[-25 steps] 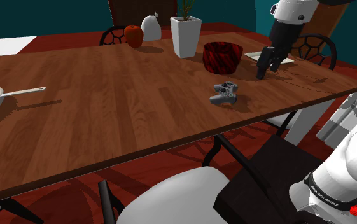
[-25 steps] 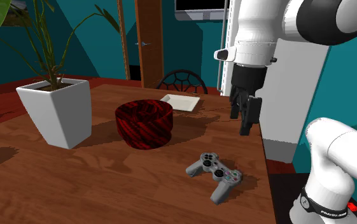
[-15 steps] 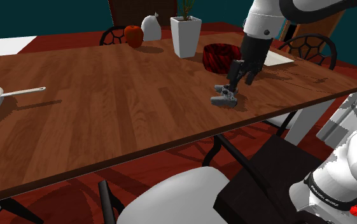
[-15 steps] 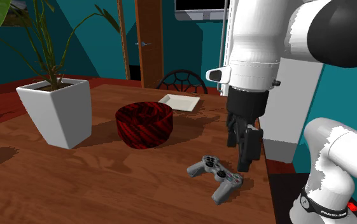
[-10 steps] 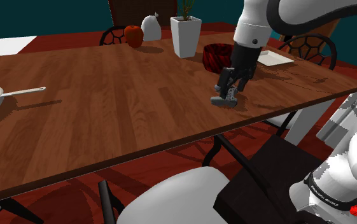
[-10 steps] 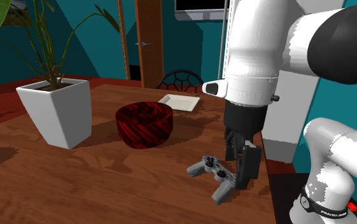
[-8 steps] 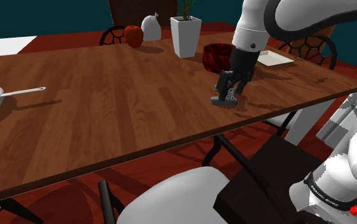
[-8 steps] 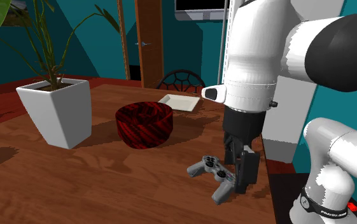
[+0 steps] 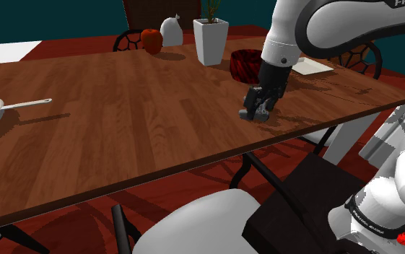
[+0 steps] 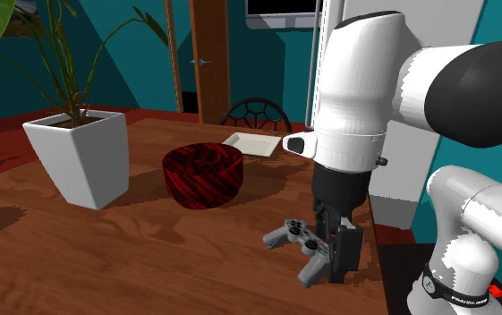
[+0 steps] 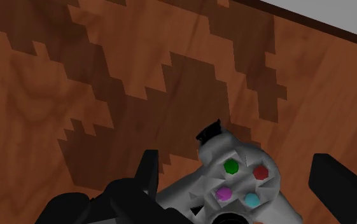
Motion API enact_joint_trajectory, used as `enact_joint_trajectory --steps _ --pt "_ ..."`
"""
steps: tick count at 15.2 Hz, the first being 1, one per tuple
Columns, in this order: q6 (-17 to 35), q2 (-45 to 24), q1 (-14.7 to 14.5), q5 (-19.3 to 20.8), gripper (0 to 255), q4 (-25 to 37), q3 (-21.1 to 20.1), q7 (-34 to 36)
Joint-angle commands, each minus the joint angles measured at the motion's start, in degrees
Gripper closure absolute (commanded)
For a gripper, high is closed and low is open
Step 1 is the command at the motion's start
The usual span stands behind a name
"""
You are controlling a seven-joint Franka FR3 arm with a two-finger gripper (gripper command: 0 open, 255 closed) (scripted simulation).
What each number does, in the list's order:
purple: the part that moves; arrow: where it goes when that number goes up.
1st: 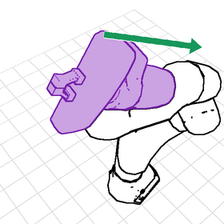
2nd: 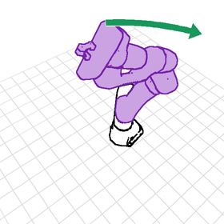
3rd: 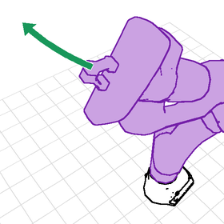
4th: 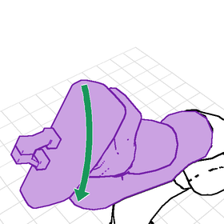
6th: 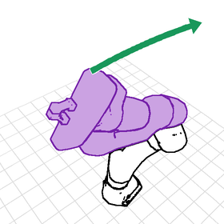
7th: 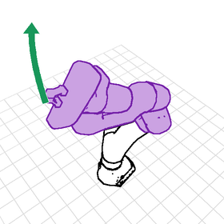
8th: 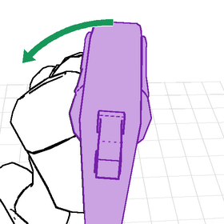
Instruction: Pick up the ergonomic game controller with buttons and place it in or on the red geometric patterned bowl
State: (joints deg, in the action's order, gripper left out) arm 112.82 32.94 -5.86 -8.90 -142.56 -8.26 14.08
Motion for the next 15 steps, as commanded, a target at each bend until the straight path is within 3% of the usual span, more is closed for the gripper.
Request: enact_joint_trajectory --steps 1,2,3,12,15 --pt "0.02 0.0 0.0 0.0 0 -0.01 0.0 0.0" --pt "0.01 0.0 0.0 0.0 0 -0.01 0.0 0.0" --pt "0.01 0.0 0.0 0.0 255 -0.01 0.0 0.0" --pt "0.02 0.0 0.0 0.0 255 -0.01 0.0 0.0" --pt "-2.39 0.36 0.07 0.19 255 2.04 0.18 0.17"
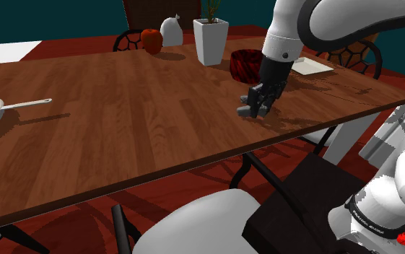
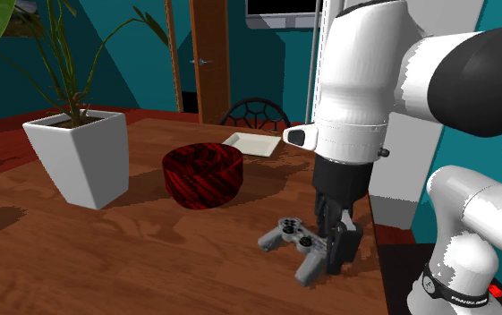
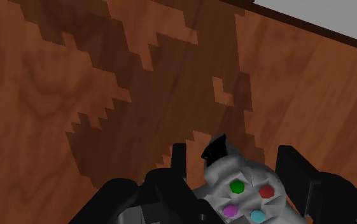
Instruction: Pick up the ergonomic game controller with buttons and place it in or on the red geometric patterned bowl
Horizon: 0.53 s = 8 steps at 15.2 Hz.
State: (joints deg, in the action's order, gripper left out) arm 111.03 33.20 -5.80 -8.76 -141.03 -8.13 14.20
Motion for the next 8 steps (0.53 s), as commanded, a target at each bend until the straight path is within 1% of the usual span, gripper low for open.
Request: enact_joint_trajectory --steps 1,8 --pt "-1.4 0.19 0.03 0.1 255 1.22 0.1 0.1" --pt "-6.84 0.42 0.19 0.51 255 6.42 0.47 0.49"
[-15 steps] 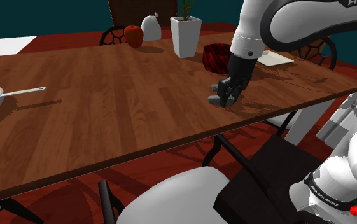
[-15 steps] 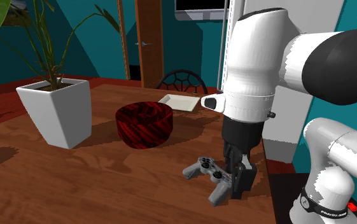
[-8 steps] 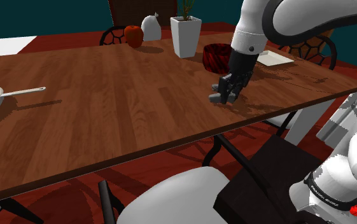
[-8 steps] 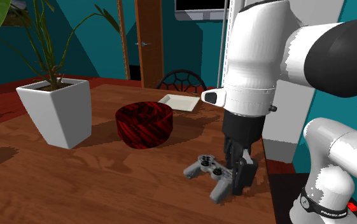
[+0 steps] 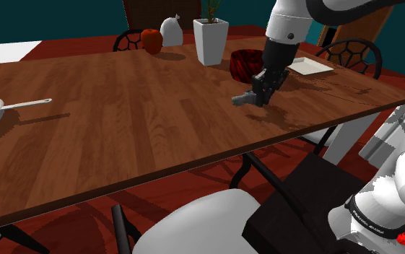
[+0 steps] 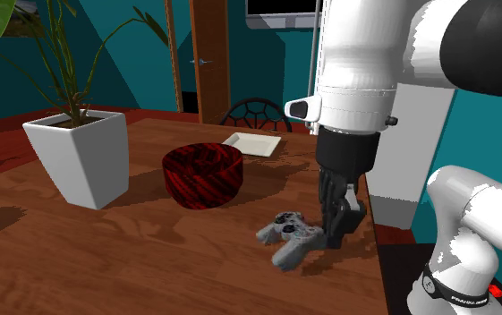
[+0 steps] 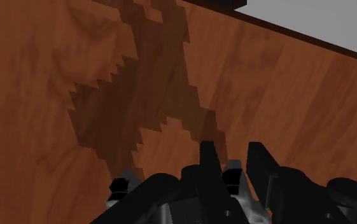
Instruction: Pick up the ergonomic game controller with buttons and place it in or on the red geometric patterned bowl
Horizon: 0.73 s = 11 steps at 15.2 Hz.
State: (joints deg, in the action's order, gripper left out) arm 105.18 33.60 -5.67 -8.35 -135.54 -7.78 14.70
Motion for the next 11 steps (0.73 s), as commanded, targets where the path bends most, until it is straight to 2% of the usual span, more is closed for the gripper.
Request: enact_joint_trajectory --steps 1,11 --pt "-1.74 0.01 0.08 0.16 255 1.71 0.18 0.05" --pt "-9.21 -0.88 0.28 0.65 255 10.08 0.62 0.63"
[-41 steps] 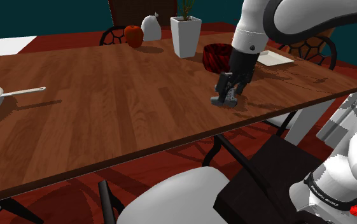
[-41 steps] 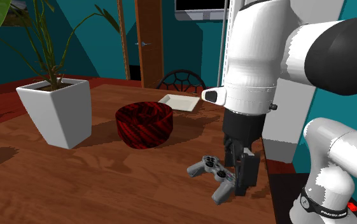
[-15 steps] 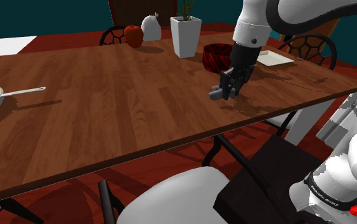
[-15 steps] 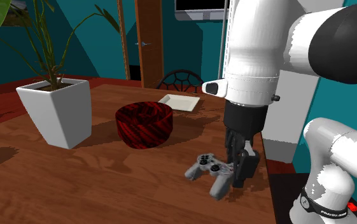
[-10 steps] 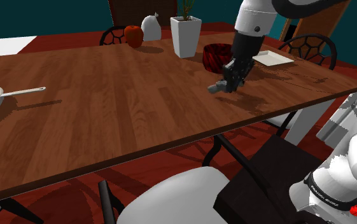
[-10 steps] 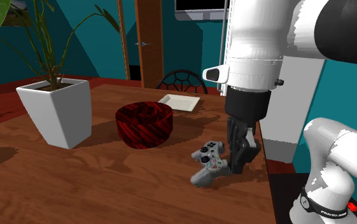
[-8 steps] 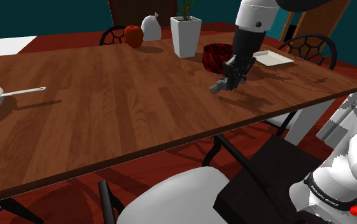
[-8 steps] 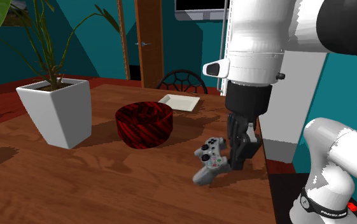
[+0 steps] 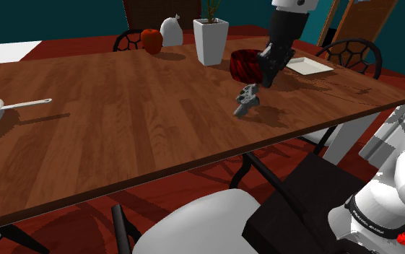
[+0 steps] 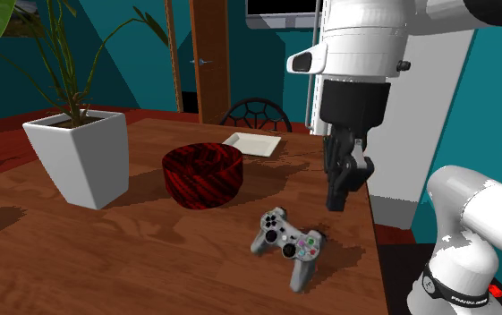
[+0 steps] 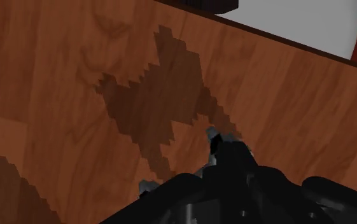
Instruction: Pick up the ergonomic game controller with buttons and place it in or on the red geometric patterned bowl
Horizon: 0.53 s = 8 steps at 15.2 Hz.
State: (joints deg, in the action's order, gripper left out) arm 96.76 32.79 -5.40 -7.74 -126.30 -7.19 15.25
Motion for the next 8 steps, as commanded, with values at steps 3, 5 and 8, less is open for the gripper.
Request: enact_joint_trajectory --steps 3,5,8 --pt "5.21 1.85 0.22 -0.44 0 -3.81 -0.84 1.77" --pt "15.84 4.72 0.79 -1.28 0 -10.84 -2.88 5.44" --pt "18.32 4.47 0.84 -1.49 0 -12.55 -3.31 5.69"
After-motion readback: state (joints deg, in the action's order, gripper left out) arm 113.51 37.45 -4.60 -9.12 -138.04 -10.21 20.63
